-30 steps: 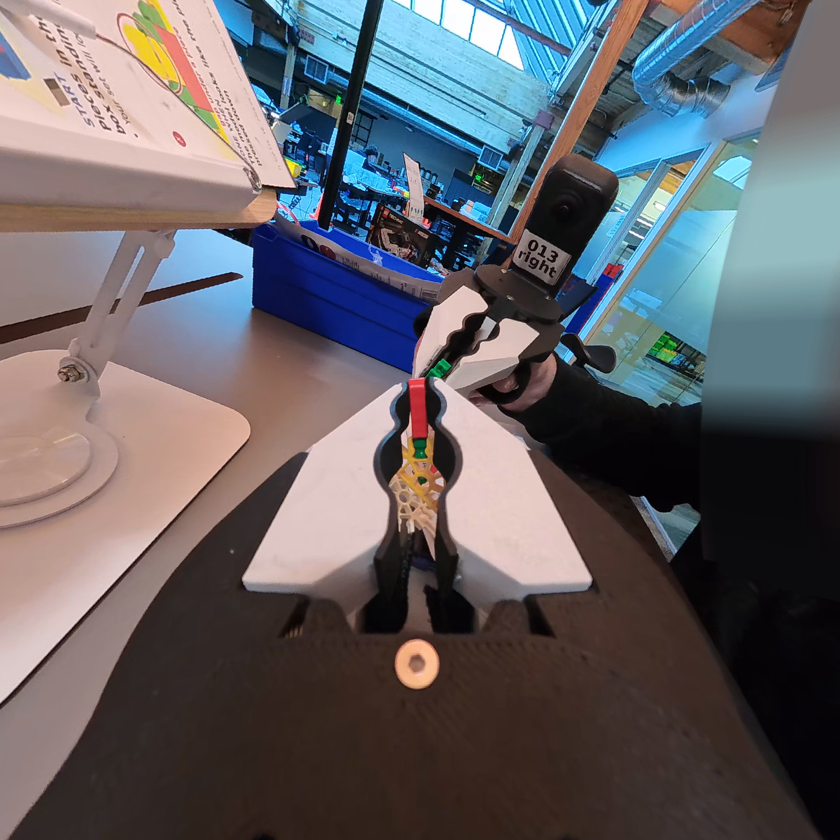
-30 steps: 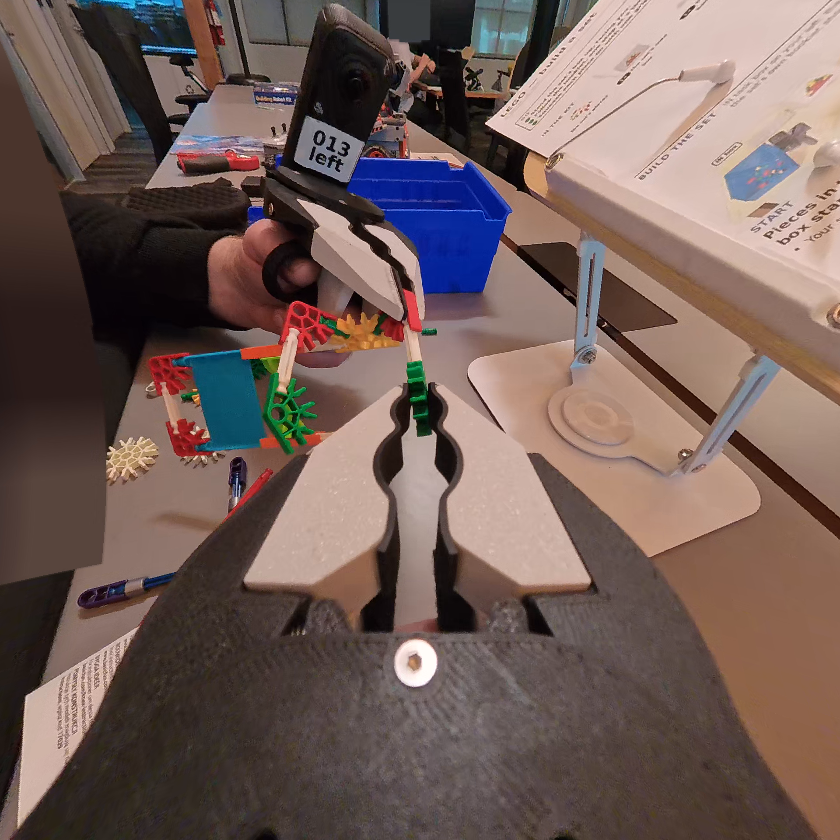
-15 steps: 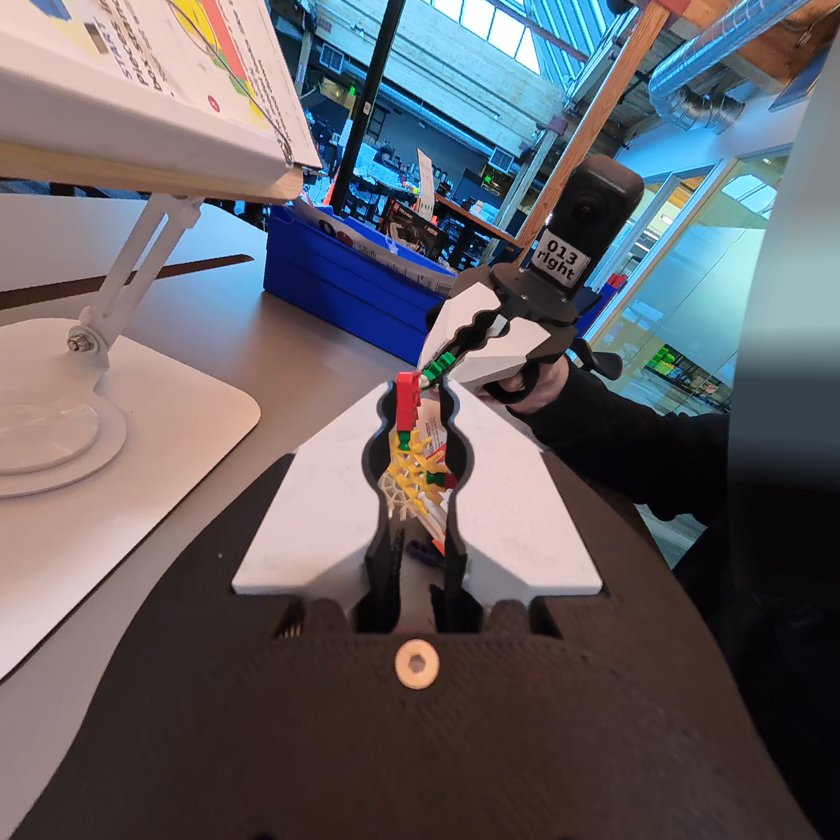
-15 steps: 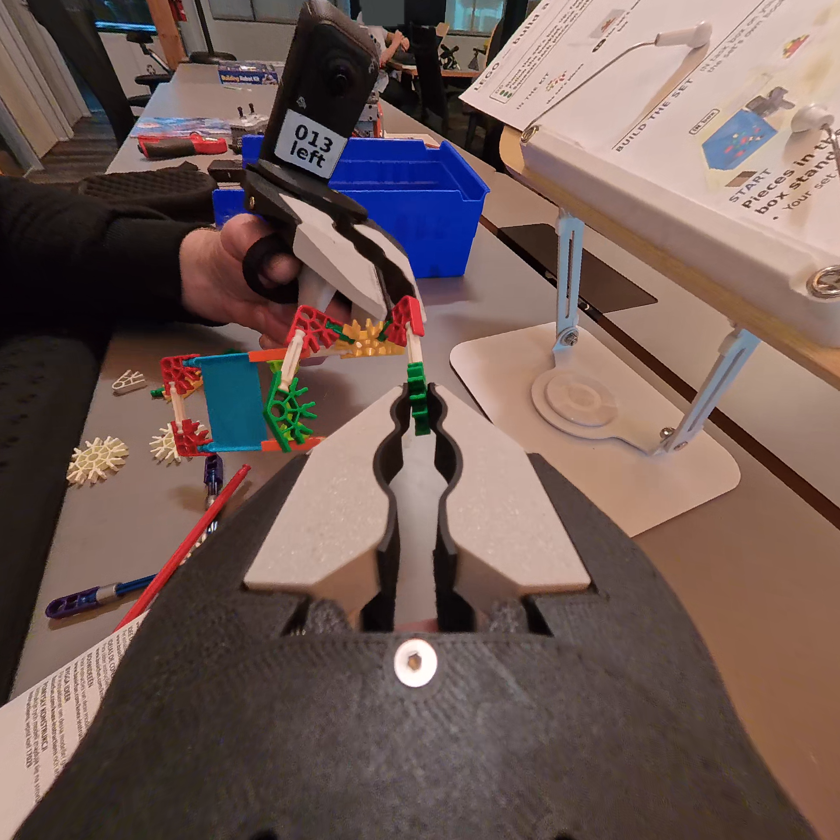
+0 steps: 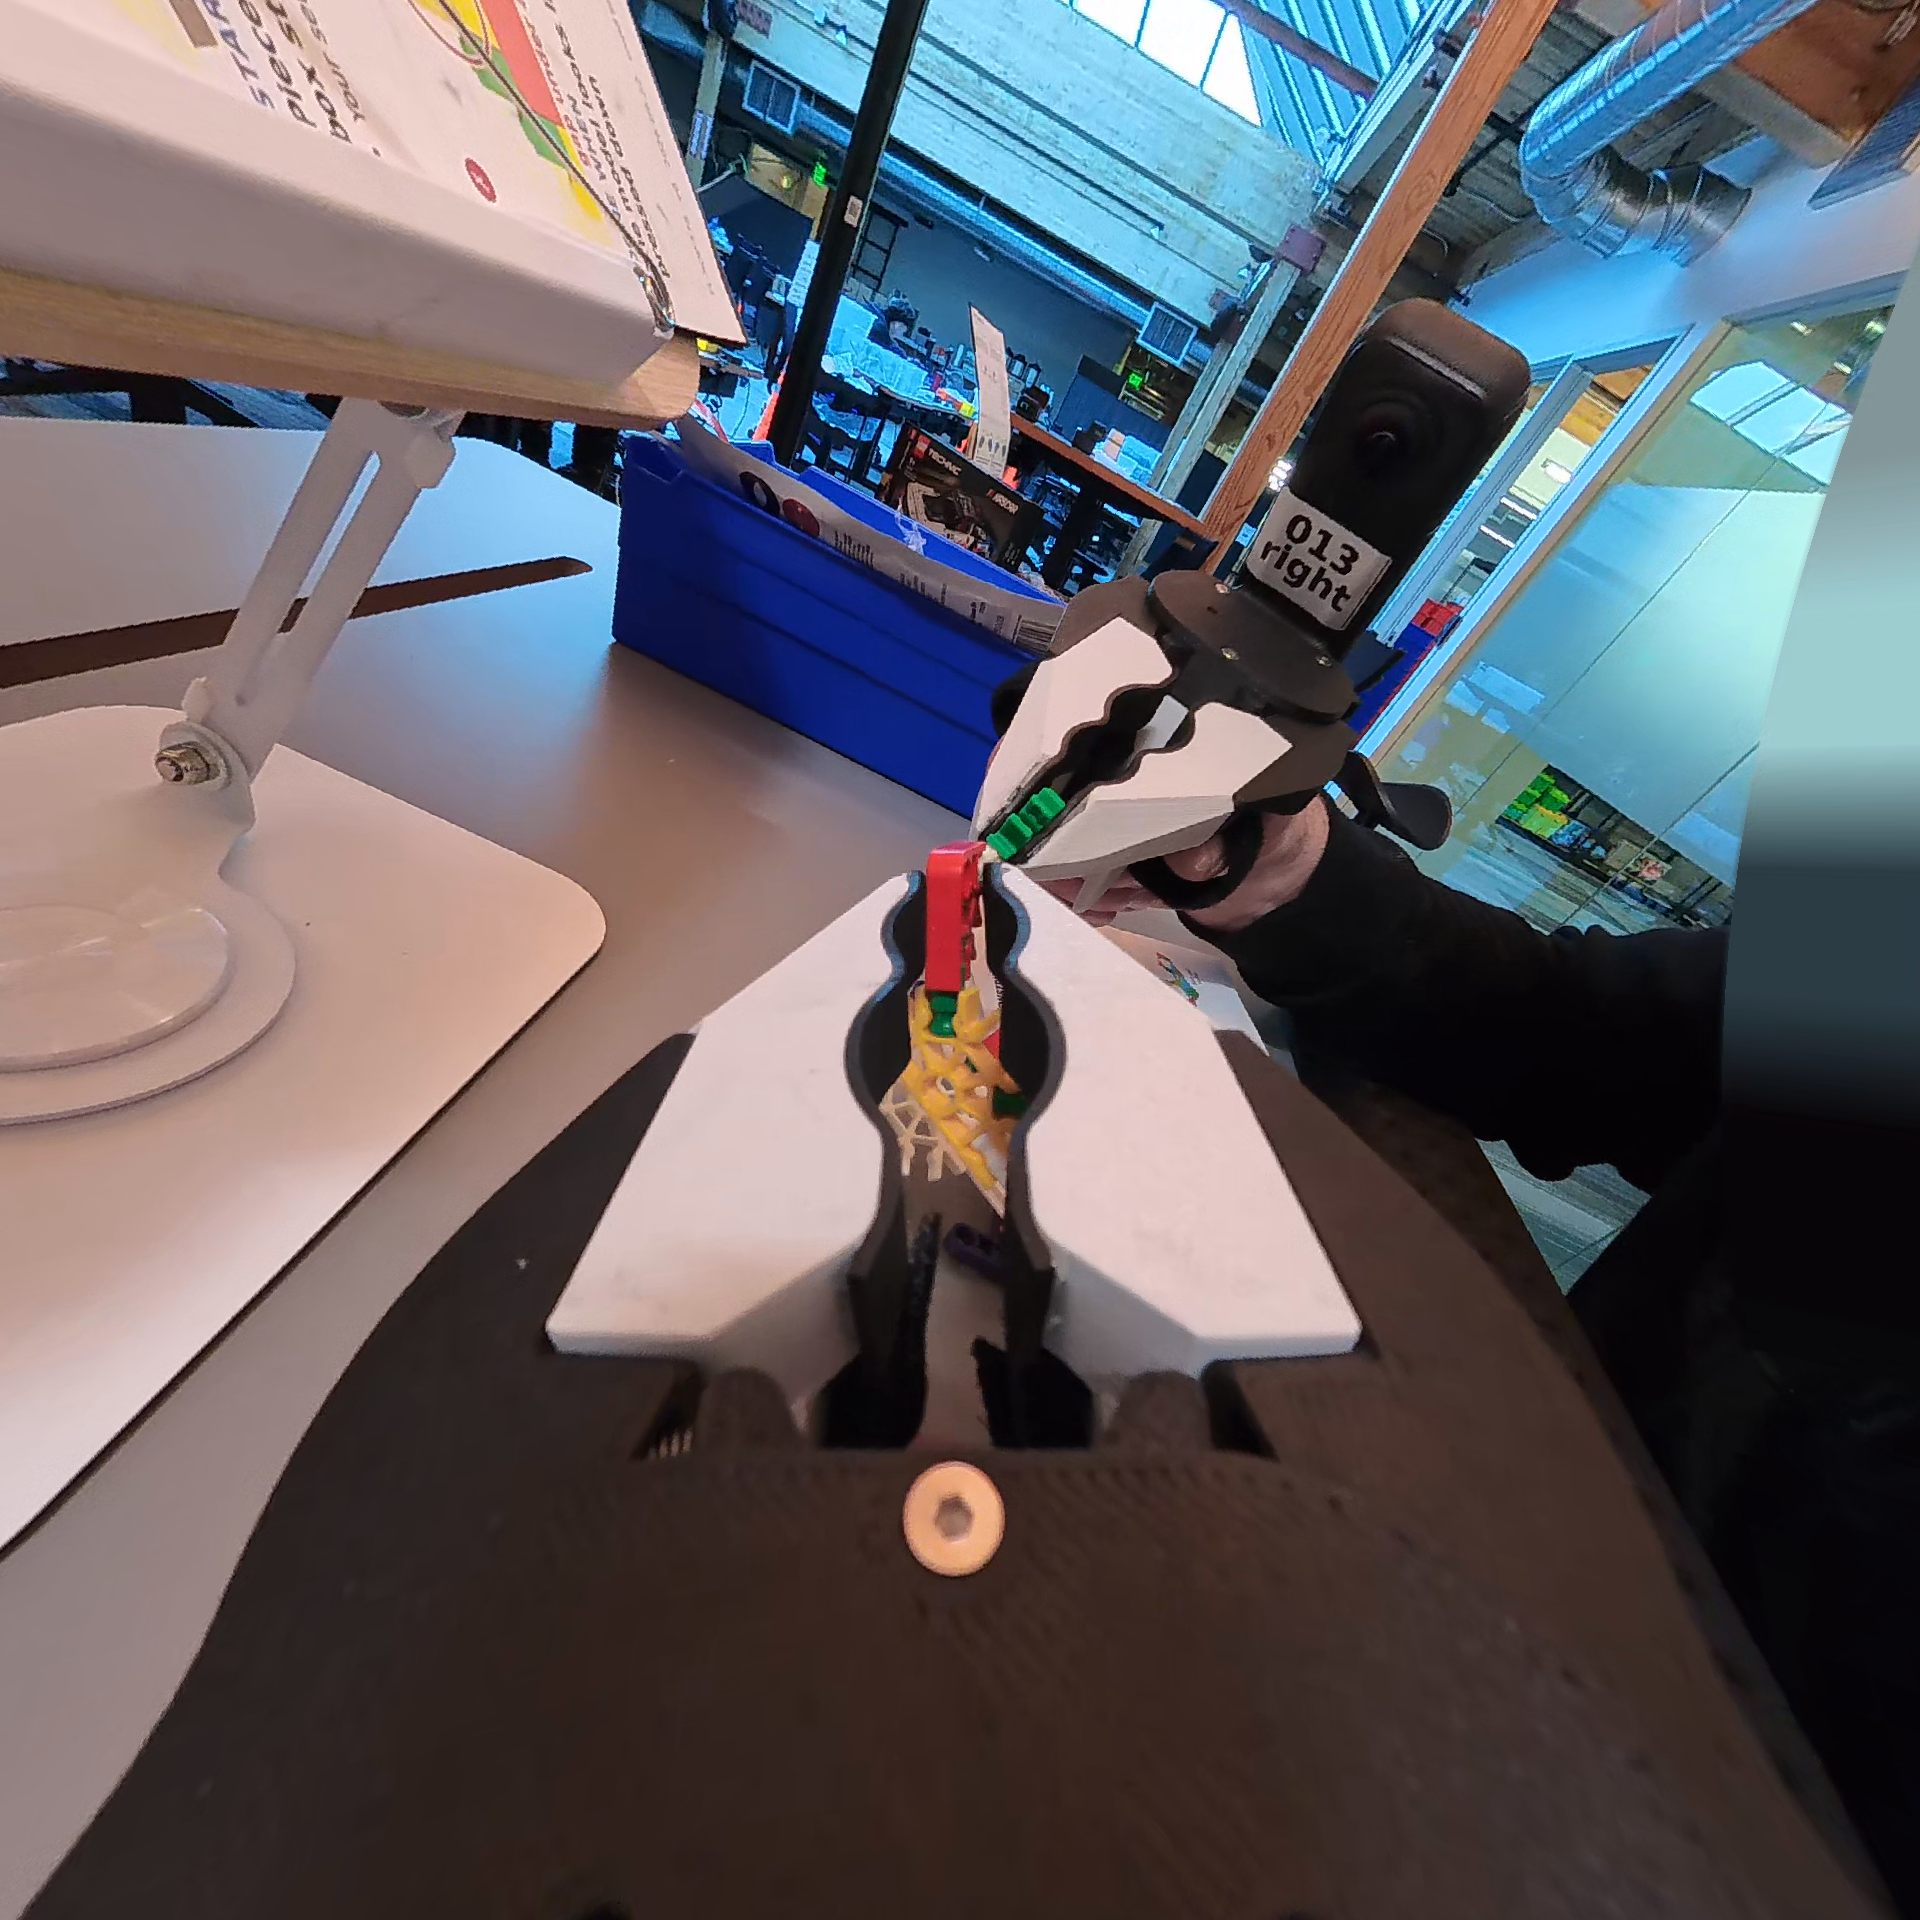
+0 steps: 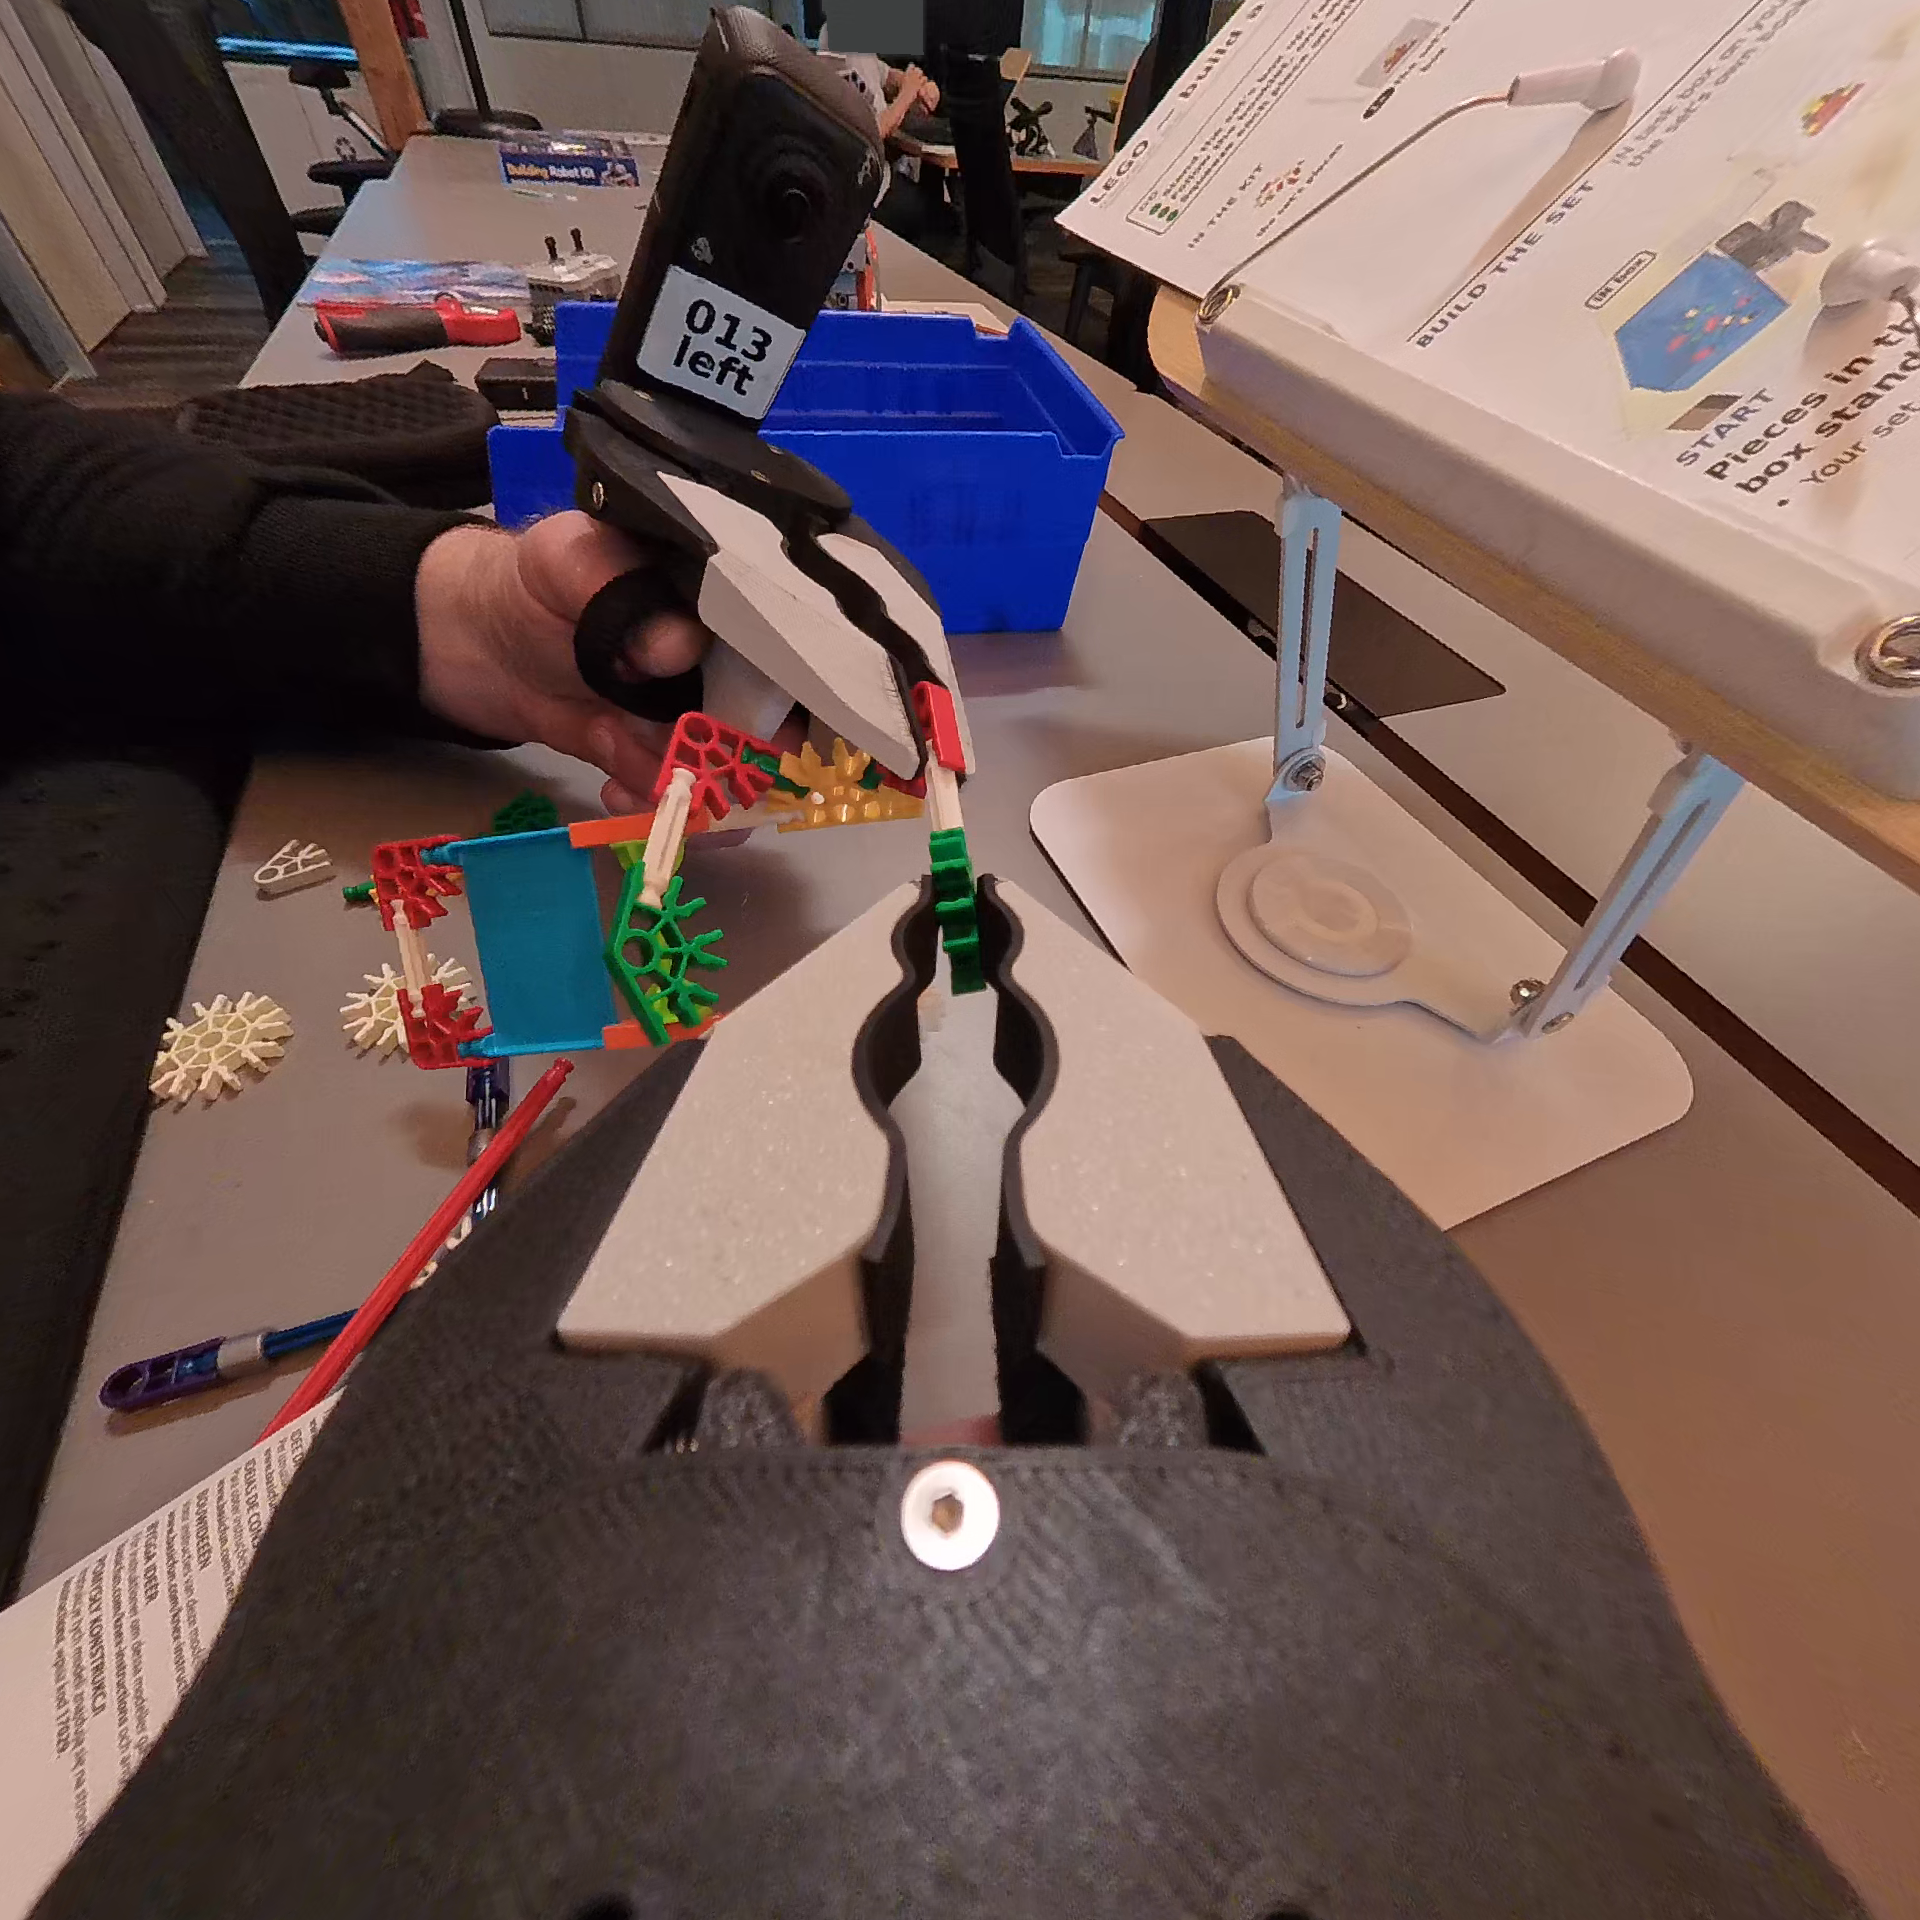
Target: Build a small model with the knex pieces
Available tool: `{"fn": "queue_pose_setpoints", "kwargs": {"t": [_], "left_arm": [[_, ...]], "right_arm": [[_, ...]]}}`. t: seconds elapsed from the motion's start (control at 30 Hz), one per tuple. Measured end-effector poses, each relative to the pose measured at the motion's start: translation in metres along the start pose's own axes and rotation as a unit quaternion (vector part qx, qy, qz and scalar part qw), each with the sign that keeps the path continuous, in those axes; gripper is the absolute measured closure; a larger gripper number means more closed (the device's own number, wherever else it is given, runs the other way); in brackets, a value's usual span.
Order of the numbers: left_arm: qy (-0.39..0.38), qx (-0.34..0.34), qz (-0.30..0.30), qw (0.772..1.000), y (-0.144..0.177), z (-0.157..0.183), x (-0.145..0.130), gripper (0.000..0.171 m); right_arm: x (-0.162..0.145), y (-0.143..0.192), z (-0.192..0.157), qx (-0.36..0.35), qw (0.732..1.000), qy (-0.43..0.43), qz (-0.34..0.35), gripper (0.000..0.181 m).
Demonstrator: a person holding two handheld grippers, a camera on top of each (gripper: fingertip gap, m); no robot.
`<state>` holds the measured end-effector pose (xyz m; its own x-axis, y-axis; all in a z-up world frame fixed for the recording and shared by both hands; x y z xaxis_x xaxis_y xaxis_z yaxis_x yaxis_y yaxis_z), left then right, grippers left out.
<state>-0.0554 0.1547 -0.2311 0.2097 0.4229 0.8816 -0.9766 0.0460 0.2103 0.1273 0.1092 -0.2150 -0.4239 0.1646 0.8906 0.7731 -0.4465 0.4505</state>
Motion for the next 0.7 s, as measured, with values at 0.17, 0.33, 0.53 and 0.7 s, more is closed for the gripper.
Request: {"fn": "queue_pose_setpoints", "kwargs": {"t": [0.17,0.33,0.53,0.7], "left_arm": [[-0.005,0.002,0.001,1.0,0.0001,0.0006,0.0002,0.164],[-0.009,0.002,0.001,1.0,0.0001,0.001,0.0001,0.164],[-0.012,0.003,0.0,1.0,-0.0003,0.001,-0.0002,0.165],[-0.014,0.005,-0.001,1.0,-0.0006,0.0009,-0.0003,0.165]], "right_arm": [[0.0,0.0001,0.0002,0.0,1.0,-0.001,0.001,0.177],[-0.0001,0.0002,0.0003,0.001,1.0,-0.003,0.001,0.176],[-0.0006,0.0001,0.0009,0.003,1.0,-0.006,0.001,0.176],[-0.001,0.0,0.0014,0.005,1.0,-0.009,0.0,0.176]]}}
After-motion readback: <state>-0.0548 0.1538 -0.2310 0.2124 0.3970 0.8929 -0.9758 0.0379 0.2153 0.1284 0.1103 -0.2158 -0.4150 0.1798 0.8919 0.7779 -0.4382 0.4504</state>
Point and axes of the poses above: each gripper's, where its closed fingertips meet, y back along the fingers, x out of its top, z = x × y across the jaws, the point moved 9 cm from there along y, back along the fingers, and after that the axes turned 11 degrees about -z, right-handed, at the moved point
